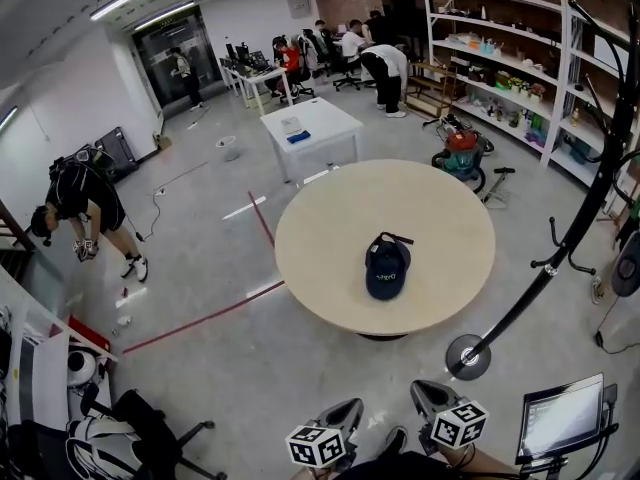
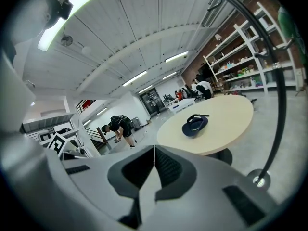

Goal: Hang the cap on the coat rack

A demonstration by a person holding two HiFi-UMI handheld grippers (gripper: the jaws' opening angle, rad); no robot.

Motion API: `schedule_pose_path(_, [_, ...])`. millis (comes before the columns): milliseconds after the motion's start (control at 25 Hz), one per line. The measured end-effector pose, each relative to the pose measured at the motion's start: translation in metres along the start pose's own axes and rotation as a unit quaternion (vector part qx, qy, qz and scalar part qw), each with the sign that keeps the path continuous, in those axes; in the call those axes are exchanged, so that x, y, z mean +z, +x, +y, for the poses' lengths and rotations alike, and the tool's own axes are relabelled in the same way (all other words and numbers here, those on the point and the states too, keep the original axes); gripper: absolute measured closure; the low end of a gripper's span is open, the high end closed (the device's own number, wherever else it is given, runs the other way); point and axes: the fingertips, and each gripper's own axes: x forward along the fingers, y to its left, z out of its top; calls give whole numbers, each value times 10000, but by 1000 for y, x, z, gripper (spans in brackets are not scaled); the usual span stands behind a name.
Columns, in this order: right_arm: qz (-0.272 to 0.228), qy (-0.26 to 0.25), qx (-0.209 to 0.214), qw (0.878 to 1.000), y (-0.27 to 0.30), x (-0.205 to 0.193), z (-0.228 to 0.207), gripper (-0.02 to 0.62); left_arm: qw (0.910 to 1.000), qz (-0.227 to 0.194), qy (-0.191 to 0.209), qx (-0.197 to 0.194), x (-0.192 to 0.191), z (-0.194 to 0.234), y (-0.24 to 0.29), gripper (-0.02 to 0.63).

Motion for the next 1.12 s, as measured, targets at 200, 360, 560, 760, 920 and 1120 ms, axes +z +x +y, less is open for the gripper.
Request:
schedule_pose_path(200, [62,2,134,9999,10,15,-21,591,10000,-20,0,91,12,-5,25,600])
schedule_pose_path(360, [78,9,215,9997,14,24,-41,591,9998,-62,15,178,17,-10,43,600])
schedule_pose_path(560, [77,-29,286,9996,15,23,-47,591,9997,-120,46,231,15,-13,47,600])
schedule_pose_path(760, [16,-75,312,9995,17,29,-54,591,9994,-218,68,275,19,-11,50,600])
schedule_pose_path(920, [-86,-113,320,9994,15,29,-55,591,9992,-258,80,290,16,-10,53,600])
schedule_pose_path(1120, [-261,-29,133,9996,1,44,-74,591,9993,-249,197,193,25,-25,68,600])
